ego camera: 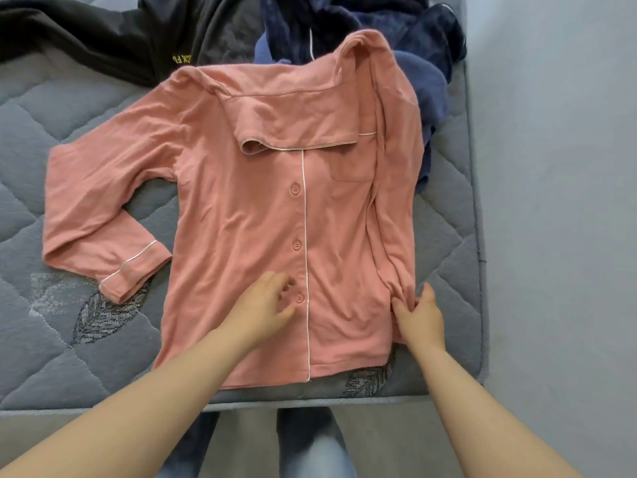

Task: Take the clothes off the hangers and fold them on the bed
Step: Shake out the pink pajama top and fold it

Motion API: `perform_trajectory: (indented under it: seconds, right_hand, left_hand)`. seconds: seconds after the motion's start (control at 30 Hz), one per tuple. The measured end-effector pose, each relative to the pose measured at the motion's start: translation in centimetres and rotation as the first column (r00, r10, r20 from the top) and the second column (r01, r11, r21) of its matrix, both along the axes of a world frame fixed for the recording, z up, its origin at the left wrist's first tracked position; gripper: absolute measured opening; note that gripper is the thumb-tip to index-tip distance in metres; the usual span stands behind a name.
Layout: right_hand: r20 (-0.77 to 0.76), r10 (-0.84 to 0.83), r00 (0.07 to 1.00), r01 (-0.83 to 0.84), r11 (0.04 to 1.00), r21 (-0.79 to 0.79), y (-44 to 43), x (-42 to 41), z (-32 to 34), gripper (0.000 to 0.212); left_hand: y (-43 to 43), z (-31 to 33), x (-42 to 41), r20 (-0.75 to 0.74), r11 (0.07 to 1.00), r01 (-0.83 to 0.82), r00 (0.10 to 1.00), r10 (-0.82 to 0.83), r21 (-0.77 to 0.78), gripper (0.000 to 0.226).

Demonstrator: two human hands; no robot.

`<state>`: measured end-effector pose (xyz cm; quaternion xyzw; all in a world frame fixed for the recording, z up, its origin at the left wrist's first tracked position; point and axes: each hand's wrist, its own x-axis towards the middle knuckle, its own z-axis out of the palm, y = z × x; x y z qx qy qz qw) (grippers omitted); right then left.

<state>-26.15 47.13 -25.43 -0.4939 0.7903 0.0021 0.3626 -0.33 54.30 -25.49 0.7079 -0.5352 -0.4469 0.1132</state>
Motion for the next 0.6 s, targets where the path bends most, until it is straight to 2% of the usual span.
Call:
perform_trajectory:
  seconds: [0.07,0.1,0.17,0.27,0.37,0.43,0.5,0.53,0.6]
  right_hand:
    - [0.031,-0.006,0.999,0.004,0.999,0.051,-1.7,-0.6,0.0,0.011]
    - [0.029,-0.007,1.000,0.006,0.999,0.032,-2.5,-0.9,0.2,0.010]
    - [-0.011,-0.085,0.996,0.084,0.994,-0.075,-4.5,-2.1,1.3,0.019]
    - [-0.151,-0.218,0.964,0.182,0.958,-0.222,-7.3,-5.5,4.0,0.022]
    - [-0.259,-0.261,0.930,0.224,0.960,-0.166,-8.4,-8.9,5.5,0.029]
    - [-0.285,-0.246,0.926,0.241,0.969,-0.053,-8.3,-9.9,5.8,0.034]
    - [-0.318,-0.193,0.928,0.208,0.978,0.013,-7.5,-9.8,5.9,0.053]
    - [-0.305,-0.180,0.935,0.177,0.984,-0.035,-6.9,-9.5,5.8,0.056]
    - [-0.204,-0.144,0.968,0.111,0.981,-0.162,-5.3,-8.7,5.1,0.034]
  left_hand:
    - [-1.9,-0.4,-1.1,0.004,0.994,0.093,0.996,-0.094,0.059,0.053]
    - [-2.7,-0.5,-1.4,0.011,0.985,0.134,0.991,-0.135,0.106,0.061]
    - [-3.9,-0.7,-1.9,0.043,0.960,0.201,0.976,-0.213,0.194,0.068]
    - [-5.6,-0.2,-2.5,0.092,0.915,0.253,0.951,-0.295,0.313,0.068]
    - [-7.4,0.4,-3.7,0.100,0.870,0.255,0.941,-0.324,0.422,0.064]
    - [-8.3,0.7,-4.6,0.122,0.841,0.231,0.936,-0.329,0.489,0.066]
    - [-8.9,0.8,-5.4,0.172,0.837,0.197,0.930,-0.324,0.510,0.066]
    - [-9.1,0.8,-5.8,0.196,0.848,0.181,0.929,-0.314,0.499,0.064]
    - [-9.3,0.8,-6.4,0.228,0.878,0.164,0.929,-0.290,0.450,0.057]
